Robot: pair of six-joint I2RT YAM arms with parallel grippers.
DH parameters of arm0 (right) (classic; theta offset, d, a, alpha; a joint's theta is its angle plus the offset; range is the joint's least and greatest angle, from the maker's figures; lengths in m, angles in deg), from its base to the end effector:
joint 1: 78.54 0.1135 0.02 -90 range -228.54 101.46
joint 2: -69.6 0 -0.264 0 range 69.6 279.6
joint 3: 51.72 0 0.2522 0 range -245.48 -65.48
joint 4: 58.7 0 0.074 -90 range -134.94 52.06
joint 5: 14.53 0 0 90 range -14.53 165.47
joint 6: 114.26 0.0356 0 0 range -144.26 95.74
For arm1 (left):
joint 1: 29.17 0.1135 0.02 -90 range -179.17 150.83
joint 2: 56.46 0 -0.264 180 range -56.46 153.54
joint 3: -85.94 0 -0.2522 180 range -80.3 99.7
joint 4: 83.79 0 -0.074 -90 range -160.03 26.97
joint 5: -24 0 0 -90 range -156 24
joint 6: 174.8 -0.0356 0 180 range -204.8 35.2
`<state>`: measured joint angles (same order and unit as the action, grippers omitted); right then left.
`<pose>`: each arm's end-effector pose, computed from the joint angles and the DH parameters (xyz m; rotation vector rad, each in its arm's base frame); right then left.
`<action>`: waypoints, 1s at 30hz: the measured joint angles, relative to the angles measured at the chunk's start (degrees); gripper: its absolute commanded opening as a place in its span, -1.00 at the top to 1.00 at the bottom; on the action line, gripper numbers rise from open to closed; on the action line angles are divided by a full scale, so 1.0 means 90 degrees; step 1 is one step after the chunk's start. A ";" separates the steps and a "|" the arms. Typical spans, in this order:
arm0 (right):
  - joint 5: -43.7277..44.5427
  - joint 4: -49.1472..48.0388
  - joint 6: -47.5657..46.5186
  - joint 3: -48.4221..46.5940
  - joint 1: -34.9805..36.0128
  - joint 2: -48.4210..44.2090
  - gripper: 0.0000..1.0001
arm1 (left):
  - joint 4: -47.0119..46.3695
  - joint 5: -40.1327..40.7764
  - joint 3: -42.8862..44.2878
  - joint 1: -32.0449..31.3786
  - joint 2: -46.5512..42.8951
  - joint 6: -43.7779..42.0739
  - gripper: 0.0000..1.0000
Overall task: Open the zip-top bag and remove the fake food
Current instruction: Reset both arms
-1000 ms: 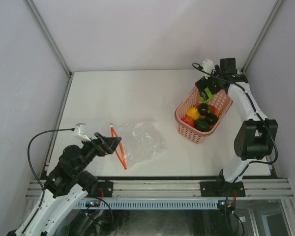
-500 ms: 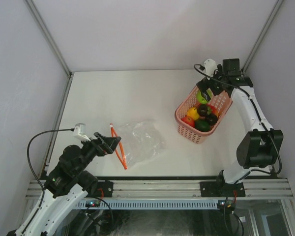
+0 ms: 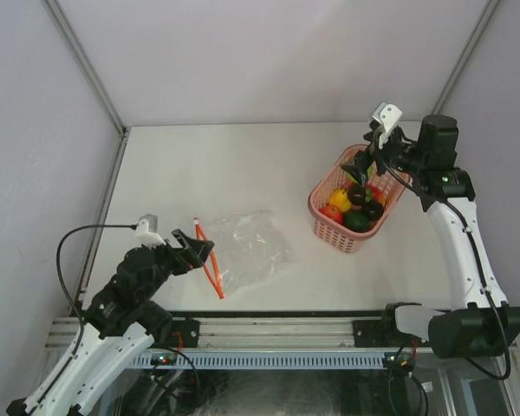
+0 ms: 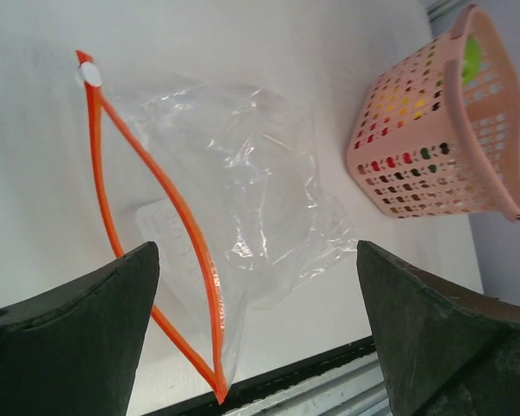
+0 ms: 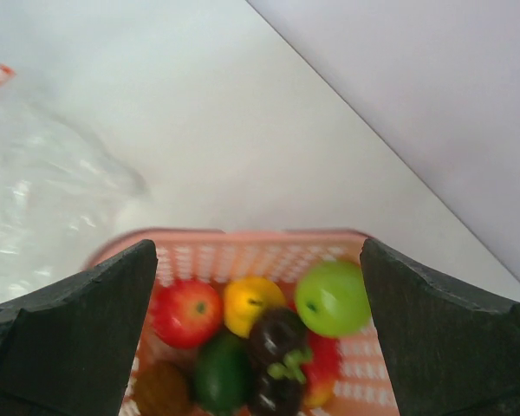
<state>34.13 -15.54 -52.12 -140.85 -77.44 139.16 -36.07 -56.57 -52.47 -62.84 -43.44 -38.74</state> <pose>0.2572 0.0285 0.4050 -0.9000 1.6679 0.3966 0.0759 -0.0436 0.2578 -0.3285 1.9518 -0.7758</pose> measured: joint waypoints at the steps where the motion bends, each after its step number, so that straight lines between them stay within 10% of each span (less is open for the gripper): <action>1: -0.0228 -0.0049 0.0112 0.0000 0.0022 -0.0029 -1.00 | 0.0019 0.0019 0.0000 0.0000 0.0131 0.0002 -0.95; 12: -0.1367 -0.0576 0.2193 -0.0204 -0.0622 -0.0597 -1.00 | 0.0032 0.0049 0.1831 0.0000 0.1426 -0.1112 -1.00; 30: 0.0308 0.1467 0.3531 -0.4986 -0.0617 -0.0724 -1.00 | 0.0483 -0.0138 0.7446 0.0000 0.3332 -0.2577 -1.00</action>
<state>36.90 -2.33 -20.34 -185.72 -82.99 132.64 -31.72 -57.82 14.55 -62.84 -13.45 -61.93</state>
